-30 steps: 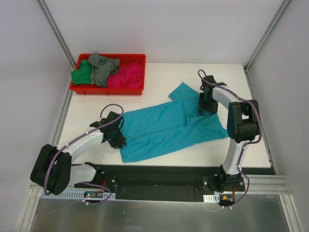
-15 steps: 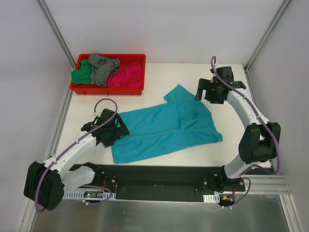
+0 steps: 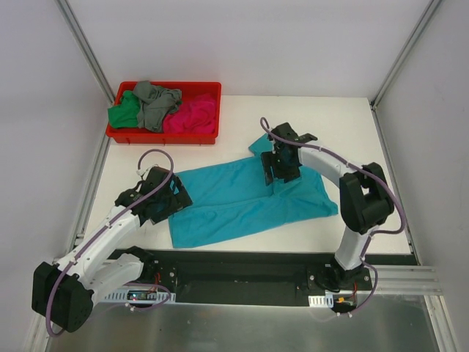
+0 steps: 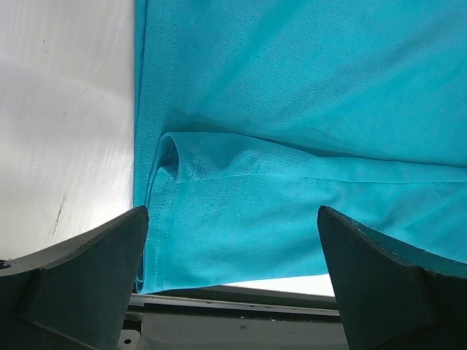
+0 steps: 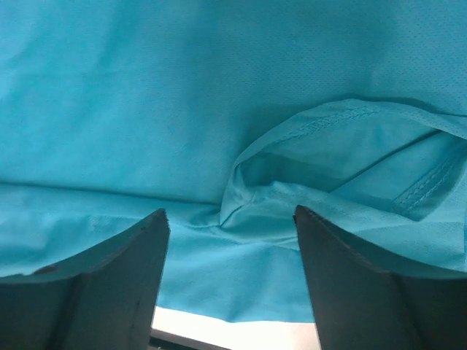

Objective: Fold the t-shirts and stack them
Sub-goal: Fold the flattened tshirt in 1/3 of the way

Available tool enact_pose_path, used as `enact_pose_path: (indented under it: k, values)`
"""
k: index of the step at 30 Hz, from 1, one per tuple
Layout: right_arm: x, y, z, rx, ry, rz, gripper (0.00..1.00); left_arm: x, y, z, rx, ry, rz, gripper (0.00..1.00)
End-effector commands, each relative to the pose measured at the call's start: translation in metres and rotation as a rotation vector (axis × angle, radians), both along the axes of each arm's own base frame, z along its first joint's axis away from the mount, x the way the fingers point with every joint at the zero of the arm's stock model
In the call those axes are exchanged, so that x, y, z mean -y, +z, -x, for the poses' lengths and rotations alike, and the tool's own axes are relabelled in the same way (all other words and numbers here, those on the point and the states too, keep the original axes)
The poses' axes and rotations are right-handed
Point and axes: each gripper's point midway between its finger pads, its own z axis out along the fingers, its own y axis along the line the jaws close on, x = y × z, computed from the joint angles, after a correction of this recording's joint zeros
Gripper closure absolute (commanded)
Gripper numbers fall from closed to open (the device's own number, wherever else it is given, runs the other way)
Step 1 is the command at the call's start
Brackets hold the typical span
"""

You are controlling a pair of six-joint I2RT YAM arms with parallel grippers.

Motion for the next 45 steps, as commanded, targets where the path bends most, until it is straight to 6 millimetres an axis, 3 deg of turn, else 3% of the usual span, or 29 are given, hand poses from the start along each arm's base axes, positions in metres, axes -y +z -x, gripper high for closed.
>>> enact_pose_path:
  k: [1,9,11,12,15,17,22,24,27,30,33,36,38,41,45]
  values:
    - [0.007,-0.007,-0.005,0.000,-0.047,0.124,0.34,-0.012,-0.005,0.007,-0.008,-0.003,-0.048,0.01]
    - [-0.001,-0.019,-0.013,-0.016,-0.074,0.188,0.75,-0.013,-0.006,0.007,-0.008,-0.004,-0.053,0.01]
    - [-0.010,-0.021,-0.015,-0.030,-0.056,0.168,0.87,-0.013,-0.006,0.007,-0.007,-0.004,-0.052,0.01]
    - [-0.016,-0.021,-0.016,-0.026,-0.046,0.159,1.00,-0.013,-0.006,0.007,-0.006,-0.005,-0.054,0.01]
    - [-0.027,-0.022,-0.018,-0.018,-0.013,0.164,0.99,-0.013,-0.006,0.009,-0.005,-0.010,-0.051,0.01]
    - [-0.032,-0.022,-0.020,-0.012,-0.003,0.174,0.94,-0.013,-0.006,0.009,-0.003,-0.009,-0.046,0.01]
    - [-0.037,-0.009,-0.029,0.028,0.005,0.178,0.66,-0.010,-0.003,0.009,0.005,-0.017,-0.027,0.01]
    - [-0.043,0.012,-0.031,0.065,0.017,0.130,0.36,-0.007,0.001,0.009,0.009,-0.021,-0.011,0.01]
    - [-0.038,0.041,-0.031,0.145,0.022,0.103,0.04,0.000,0.007,0.007,0.013,-0.038,0.019,0.01]
    - [-0.018,0.062,-0.023,0.210,-0.057,0.068,0.04,0.012,0.014,0.005,0.013,-0.079,0.062,0.01]
    - [0.007,0.059,-0.002,0.209,-0.130,0.008,0.04,0.035,0.021,0.001,0.027,-0.162,0.158,0.01]
    - [0.035,0.024,0.025,0.129,-0.211,-0.049,0.04,0.065,0.020,0.000,0.028,-0.250,0.286,0.01]
    - [0.037,0.008,0.033,0.060,-0.229,-0.107,0.04,0.075,0.010,0.003,-0.011,-0.279,0.323,0.01]
    - [0.038,-0.015,0.035,-0.005,-0.239,-0.133,0.04,0.071,-0.015,0.007,-0.083,-0.262,0.284,0.01]
    - [0.069,-0.048,0.038,-0.087,-0.358,-0.070,0.04,0.053,-0.048,0.014,-0.165,-0.198,0.194,0.01]
